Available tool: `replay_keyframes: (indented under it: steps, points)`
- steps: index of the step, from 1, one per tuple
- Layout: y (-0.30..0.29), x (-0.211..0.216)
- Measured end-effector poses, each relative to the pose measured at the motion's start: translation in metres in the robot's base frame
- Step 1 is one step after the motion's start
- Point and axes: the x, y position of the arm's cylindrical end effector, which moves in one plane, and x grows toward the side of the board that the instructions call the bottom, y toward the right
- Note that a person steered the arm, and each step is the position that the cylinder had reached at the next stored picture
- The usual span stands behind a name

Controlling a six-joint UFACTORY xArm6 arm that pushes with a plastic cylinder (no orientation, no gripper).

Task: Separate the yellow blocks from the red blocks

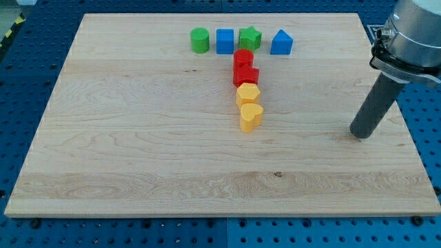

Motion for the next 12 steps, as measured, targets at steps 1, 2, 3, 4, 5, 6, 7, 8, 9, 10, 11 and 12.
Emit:
replay_keyframes:
  steps: [1,2,3,4,5,6,7,8,9,10,11,12]
  points:
    - [0.0,0.0]
    - [0.0,0.003]
    - [0.006,-0.008]
    - [0.018,-0.071]
    - [0.008,-0.094]
    - [0.005,-0.113]
    - [-0.014,-0.125]
    - [-0.049,-0.103]
    - [-0.076,-0.073]
    - [-0.118,-0.075]
    - [-0.162,-0.102]
    - [-0.19,-0.124]
